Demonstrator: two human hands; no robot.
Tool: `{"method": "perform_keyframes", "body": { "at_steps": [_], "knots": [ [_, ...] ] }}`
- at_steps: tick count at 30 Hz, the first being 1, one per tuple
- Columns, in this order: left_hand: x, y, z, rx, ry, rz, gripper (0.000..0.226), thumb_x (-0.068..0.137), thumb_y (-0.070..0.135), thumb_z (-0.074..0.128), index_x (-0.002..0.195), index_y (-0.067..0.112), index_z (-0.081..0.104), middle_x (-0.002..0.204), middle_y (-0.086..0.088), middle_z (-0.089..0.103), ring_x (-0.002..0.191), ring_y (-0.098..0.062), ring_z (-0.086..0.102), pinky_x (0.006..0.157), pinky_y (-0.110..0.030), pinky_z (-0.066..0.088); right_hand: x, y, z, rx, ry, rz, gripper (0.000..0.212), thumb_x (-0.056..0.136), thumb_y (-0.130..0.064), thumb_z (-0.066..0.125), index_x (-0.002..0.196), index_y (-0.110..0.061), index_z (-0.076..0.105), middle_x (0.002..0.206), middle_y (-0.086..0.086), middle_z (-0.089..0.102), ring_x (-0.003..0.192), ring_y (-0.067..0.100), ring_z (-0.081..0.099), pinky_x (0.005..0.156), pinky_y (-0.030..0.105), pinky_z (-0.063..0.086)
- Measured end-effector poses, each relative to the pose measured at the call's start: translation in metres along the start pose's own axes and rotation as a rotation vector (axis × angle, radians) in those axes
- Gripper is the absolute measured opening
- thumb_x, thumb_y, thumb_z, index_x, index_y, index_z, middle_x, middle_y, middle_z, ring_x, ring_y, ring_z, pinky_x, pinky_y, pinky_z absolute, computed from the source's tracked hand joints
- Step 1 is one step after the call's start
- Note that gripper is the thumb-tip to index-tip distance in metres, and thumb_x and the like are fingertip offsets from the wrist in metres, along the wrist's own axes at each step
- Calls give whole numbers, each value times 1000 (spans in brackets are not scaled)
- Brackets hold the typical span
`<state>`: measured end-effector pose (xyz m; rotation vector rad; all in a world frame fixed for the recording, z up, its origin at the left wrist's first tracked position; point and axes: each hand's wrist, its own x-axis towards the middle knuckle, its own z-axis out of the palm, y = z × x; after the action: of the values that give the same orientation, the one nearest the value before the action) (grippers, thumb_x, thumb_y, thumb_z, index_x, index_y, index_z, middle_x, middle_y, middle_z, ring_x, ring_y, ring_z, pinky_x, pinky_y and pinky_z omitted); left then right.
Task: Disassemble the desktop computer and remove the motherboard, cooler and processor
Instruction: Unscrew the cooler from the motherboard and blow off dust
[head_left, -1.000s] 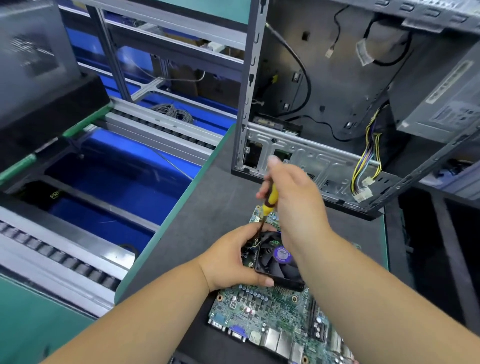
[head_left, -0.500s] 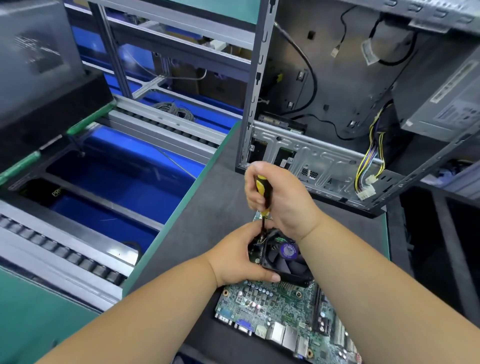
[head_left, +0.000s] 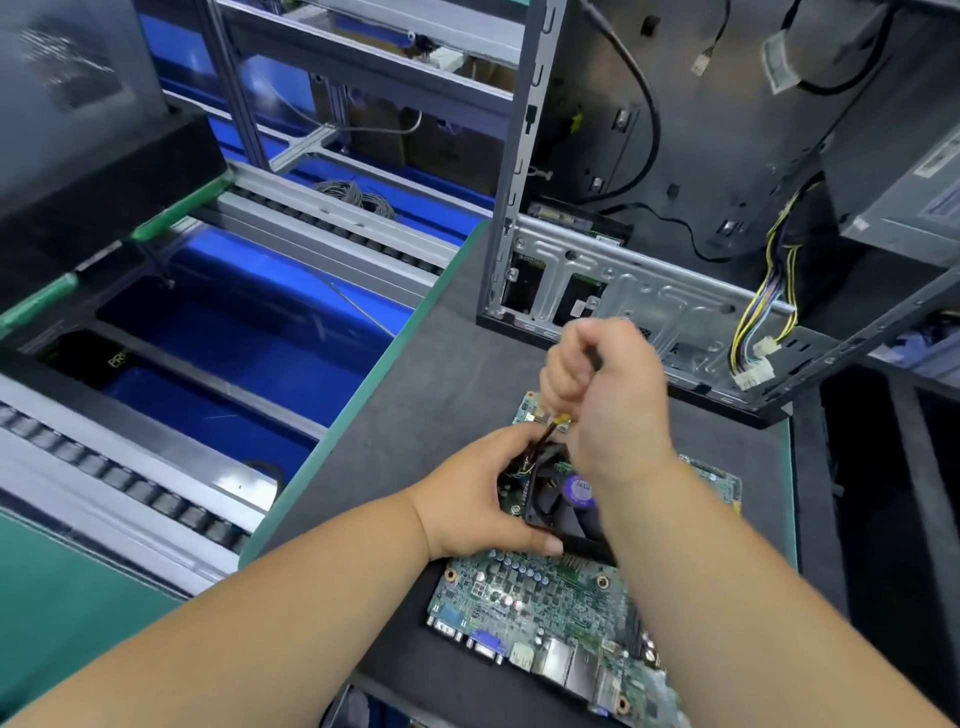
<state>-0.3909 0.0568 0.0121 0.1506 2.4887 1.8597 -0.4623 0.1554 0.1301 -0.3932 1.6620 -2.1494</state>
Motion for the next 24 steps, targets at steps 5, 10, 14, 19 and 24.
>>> {"method": "perform_keyframes", "body": {
  "at_steps": [5, 10, 14, 19, 24],
  "knots": [
    [0, 1, -1, -6, -12, 9, 89, 61, 22, 92, 136, 22, 46, 132, 6, 56, 125, -9, 53, 109, -36, 40, 15, -7, -26, 97, -576, 112, 27, 69, -18, 39, 46, -18, 25, 40, -1, 18, 44, 8, 13, 46, 28, 9],
    [1, 3, 1, 6, -21, 12, 88, 62, 26, 91, 138, 27, 45, 134, 12, 55, 127, -8, 52, 108, -29, 39, 11, -7, -18, -38, -568, 90, 30, 81, -21, 42, 53, -11, 39, 45, 1, 28, 44, 14, 18, 47, 33, 13],
    [-4, 7, 3, -25, -25, -22, 89, 64, 25, 91, 139, 26, 44, 135, 8, 54, 127, -9, 52, 110, -35, 40, -3, -9, -25, -181, -343, 60, 33, 83, -37, 59, 73, -7, 48, 61, 6, 42, 58, 20, 41, 61, 36, 33],
    [-15, 11, 1, 244, 21, 11, 92, 61, 60, 81, 139, 43, 36, 129, 31, 47, 121, -3, 44, 106, -31, 40, -20, -19, -29, -617, -188, -33, 20, 94, -22, 62, 82, -6, 61, 75, 9, 58, 74, 27, 53, 75, 43, 46],
    [-19, -3, -1, 503, 99, 32, 110, 47, 83, 70, 140, 37, 33, 128, 25, 43, 118, -4, 36, 106, -29, 31, -28, -36, -46, -1077, -315, -170, 28, 76, -52, 67, 97, -34, 62, 100, -17, 50, 95, 2, 54, 82, 21, 42]
  ]
}}
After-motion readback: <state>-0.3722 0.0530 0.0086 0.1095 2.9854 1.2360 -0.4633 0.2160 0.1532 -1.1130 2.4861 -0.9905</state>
